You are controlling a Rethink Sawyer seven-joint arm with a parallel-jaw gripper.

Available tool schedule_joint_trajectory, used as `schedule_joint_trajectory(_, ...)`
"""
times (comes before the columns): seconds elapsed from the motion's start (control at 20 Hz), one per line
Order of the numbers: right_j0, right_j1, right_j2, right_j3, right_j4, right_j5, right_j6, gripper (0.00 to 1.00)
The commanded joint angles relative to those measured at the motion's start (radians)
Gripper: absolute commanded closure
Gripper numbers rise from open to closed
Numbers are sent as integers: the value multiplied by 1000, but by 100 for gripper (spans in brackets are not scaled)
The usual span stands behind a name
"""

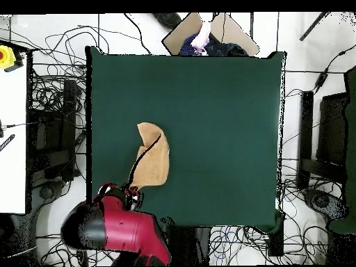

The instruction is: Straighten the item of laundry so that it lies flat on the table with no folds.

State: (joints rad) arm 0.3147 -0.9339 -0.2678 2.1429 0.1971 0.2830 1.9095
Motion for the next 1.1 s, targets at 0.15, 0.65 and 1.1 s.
schedule_joint_trajectory(0.15, 82, -60, -80, 8, 97, 197, 359, 100)
schedule_joint_trajectory(0.65, 83, -110, -19, 195, 194, 130, 371, 100)
schedule_joint_trajectory(1.1, 178, -136, -65, 238, 213, 174, 436, 100)
